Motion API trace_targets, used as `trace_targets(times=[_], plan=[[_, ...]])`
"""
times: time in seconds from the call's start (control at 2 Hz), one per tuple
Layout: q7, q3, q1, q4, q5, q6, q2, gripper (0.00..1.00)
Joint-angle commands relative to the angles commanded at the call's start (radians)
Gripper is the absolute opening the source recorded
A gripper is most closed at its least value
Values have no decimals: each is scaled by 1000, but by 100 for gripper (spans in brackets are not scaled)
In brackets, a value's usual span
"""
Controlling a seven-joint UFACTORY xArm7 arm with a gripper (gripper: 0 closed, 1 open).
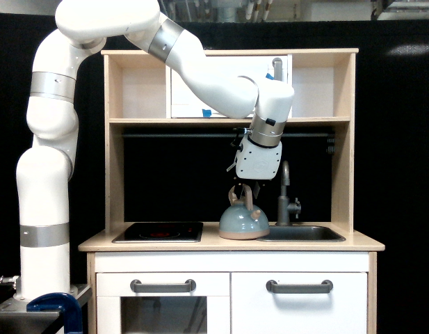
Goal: Place the teapot on the stove
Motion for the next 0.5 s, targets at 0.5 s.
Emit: trace_targets(times=[0.5], plan=[[-4,8,-10,-18,-1,-4,-12,0]])
